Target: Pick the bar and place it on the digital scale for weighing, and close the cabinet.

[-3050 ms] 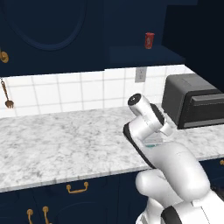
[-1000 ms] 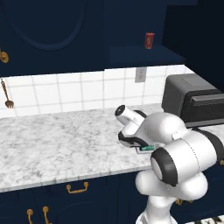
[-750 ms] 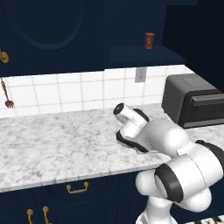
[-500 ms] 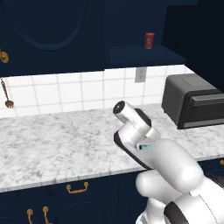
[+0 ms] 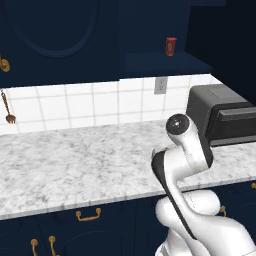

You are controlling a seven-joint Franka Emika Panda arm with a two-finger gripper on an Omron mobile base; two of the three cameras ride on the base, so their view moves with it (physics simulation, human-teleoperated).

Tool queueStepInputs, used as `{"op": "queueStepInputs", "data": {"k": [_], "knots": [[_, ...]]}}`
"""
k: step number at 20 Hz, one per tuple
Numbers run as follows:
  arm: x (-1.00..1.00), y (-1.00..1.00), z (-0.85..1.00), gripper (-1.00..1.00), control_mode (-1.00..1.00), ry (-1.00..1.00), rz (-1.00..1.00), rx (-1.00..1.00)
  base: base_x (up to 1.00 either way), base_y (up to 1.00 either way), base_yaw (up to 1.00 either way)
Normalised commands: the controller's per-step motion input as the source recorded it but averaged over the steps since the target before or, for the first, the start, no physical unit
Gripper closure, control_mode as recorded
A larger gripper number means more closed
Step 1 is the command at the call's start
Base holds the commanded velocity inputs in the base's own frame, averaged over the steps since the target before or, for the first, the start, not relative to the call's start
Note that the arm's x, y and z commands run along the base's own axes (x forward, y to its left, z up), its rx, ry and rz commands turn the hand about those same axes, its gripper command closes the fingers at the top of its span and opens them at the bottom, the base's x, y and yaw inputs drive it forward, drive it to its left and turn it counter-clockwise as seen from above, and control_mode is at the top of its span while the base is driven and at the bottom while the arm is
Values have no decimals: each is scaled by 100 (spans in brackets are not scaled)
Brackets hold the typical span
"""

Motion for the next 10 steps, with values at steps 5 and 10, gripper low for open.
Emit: {"op": "queueStepInputs", "data": {"k": [5,10], "knots": [[-100,-30,95,-100,-100,-17,3,29,0,0,0],[-100,-24,79,-100,-100,-19,0,28,0,0,0]]}}
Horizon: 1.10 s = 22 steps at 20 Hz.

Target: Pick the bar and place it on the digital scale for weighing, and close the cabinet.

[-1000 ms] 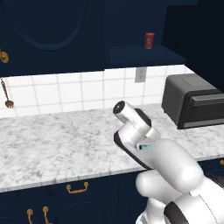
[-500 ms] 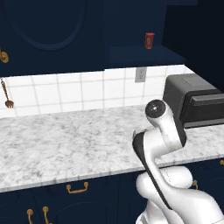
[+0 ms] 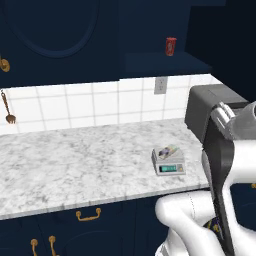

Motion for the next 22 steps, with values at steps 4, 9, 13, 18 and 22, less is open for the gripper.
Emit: {"op": "queueStepInputs", "data": {"k": [4,9,13,18,22], "knots": [[-100,-40,38,-100,-100,-27,0,23,0,0,0],[-100,-35,16,-100,-100,-42,-2,15,0,0,0],[-100,-37,0,-100,-100,-45,-4,17,0,0,0],[-37,-74,-20,-100,-100,-44,0,30,0,0,0],[33,-79,-24,-100,-100,-35,9,34,0,0,0]]}}
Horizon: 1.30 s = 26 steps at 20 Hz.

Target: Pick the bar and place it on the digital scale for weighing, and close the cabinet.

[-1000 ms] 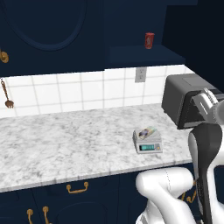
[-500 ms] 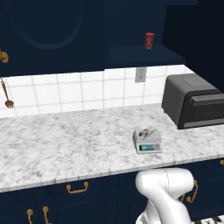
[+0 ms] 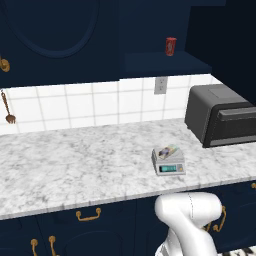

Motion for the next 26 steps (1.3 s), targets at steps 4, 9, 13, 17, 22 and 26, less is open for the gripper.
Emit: {"op": "queueStepInputs", "data": {"k": [4,9,13,17,22,26], "knots": [[100,-59,-19,-100,-100,-21,25,25,0,0,0],[98,-71,-6,-100,-100,-24,29,26,0,0,0],[96,-57,13,-100,-100,-27,31,27,0,0,0],[60,14,69,-100,-100,-15,23,9,0,0,0],[27,48,99,-100,-100,-8,20,0,0,0,0],[2,96,98,-100,-100,-5,25,0,0,0,0]]}}
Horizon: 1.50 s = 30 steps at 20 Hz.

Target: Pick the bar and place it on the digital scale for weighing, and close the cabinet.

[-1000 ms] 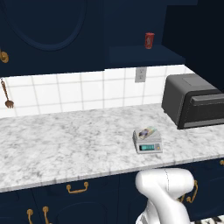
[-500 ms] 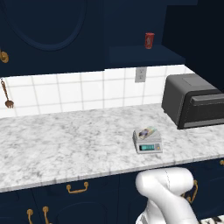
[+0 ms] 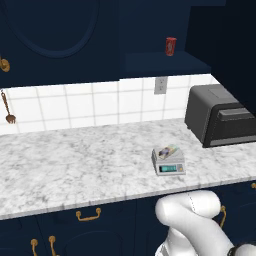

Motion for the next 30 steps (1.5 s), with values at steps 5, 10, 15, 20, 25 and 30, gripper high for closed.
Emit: {"op": "queueStepInputs", "data": {"k": [5,10,15,20,25,30], "knots": [[52,100,31,-100,-100,-3,9,-6,0,0,0],[100,100,10,-100,-100,0,-3,-4,0,0,0],[100,100,0,-100,-100,0,-17,-3,0,0,0],[100,82,0,-100,-100,2,-26,-12,0,0,0],[93,39,0,-100,-100,11,-21,-9,0,0,0],[64,0,0,-100,-100,14,-12,0,0,0,0]]}}
